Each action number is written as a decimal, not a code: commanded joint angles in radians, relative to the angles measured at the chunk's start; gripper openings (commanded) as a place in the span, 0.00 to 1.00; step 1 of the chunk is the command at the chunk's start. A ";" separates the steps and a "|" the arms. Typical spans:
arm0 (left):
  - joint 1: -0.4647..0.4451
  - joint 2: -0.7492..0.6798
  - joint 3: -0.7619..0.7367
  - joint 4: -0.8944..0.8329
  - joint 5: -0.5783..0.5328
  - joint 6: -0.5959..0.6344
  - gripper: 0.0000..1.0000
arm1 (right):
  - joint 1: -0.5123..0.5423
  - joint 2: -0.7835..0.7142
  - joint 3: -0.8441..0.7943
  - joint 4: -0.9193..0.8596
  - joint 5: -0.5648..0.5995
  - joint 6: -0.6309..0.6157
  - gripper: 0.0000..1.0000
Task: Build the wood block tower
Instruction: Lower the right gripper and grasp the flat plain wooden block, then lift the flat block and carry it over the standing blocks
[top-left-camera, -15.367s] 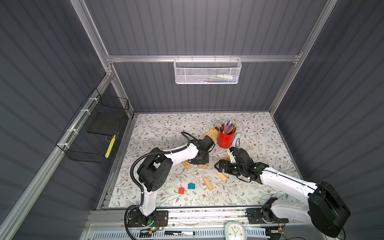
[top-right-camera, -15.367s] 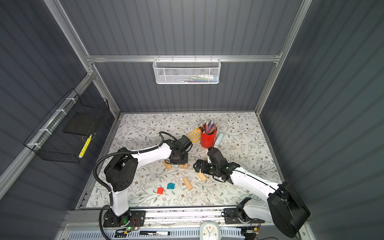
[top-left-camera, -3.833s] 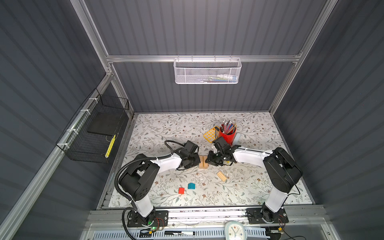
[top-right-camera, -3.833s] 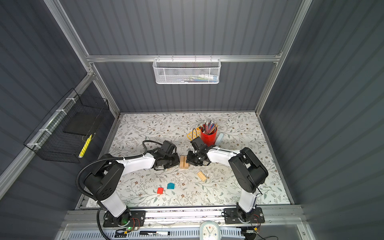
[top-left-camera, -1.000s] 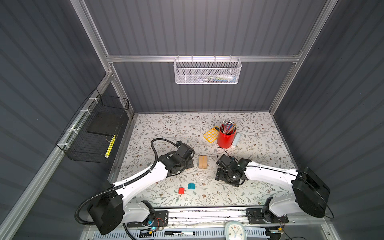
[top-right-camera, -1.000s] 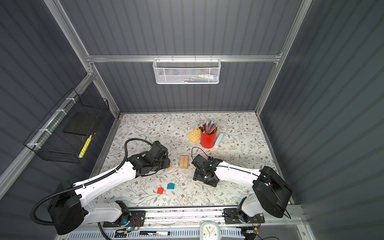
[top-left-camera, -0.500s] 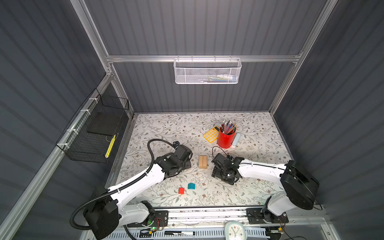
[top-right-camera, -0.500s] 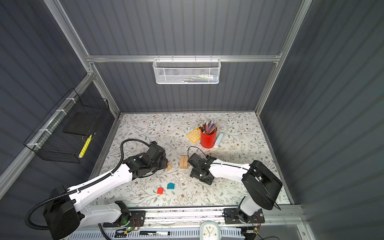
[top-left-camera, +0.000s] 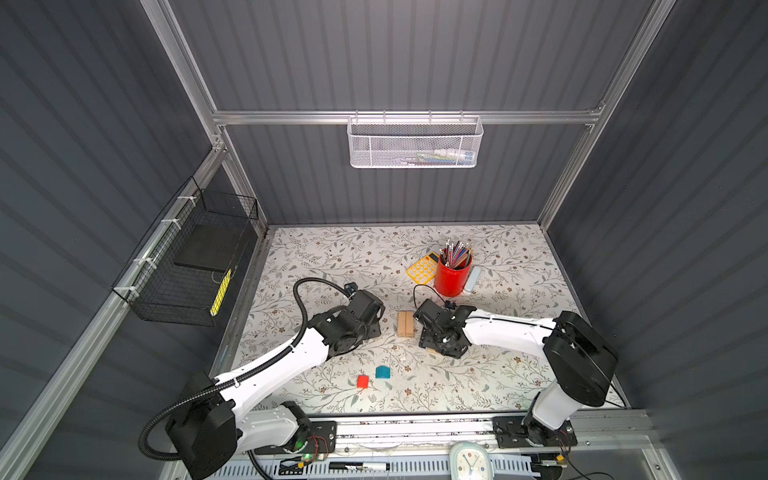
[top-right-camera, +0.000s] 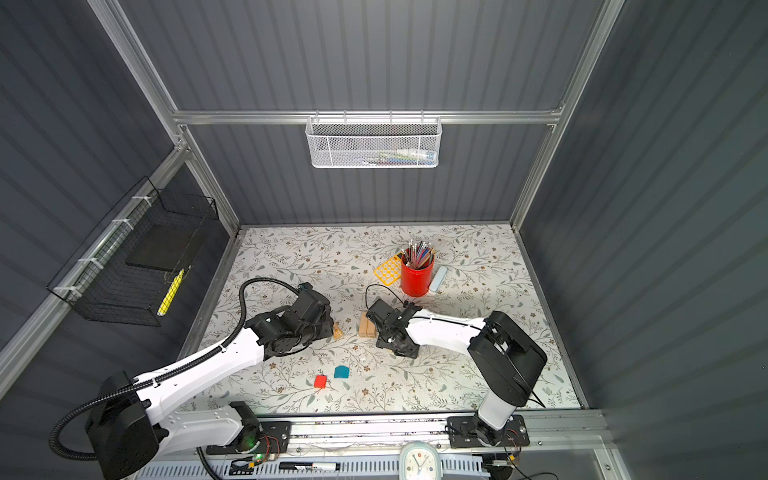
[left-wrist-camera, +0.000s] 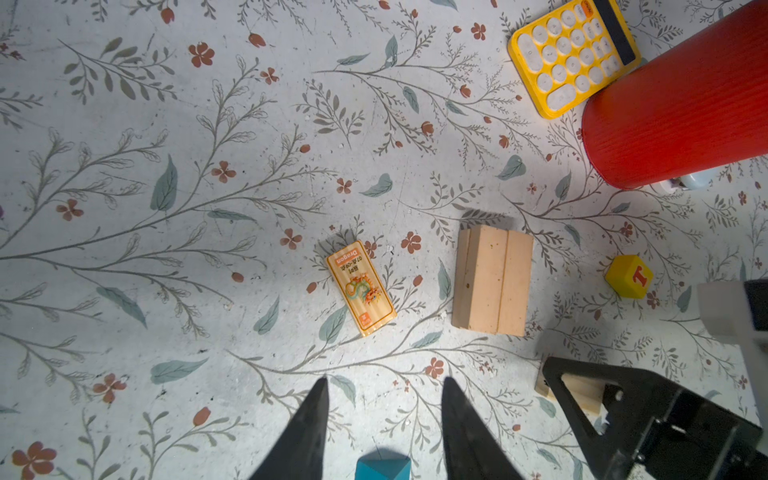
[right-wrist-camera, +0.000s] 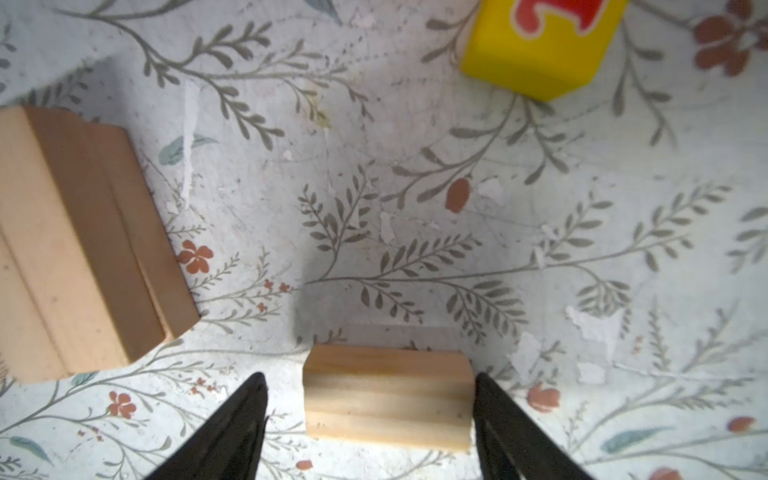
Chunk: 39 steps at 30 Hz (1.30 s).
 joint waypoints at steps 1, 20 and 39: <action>-0.001 0.002 -0.001 -0.027 -0.025 0.012 0.45 | 0.016 0.010 0.023 -0.079 0.039 -0.042 0.78; -0.001 -0.008 -0.006 -0.032 -0.030 0.006 0.46 | 0.018 0.081 0.058 -0.055 0.012 -0.050 0.69; 0.009 -0.056 -0.012 -0.022 -0.076 0.019 0.47 | 0.028 0.004 0.159 -0.167 0.084 -0.181 0.56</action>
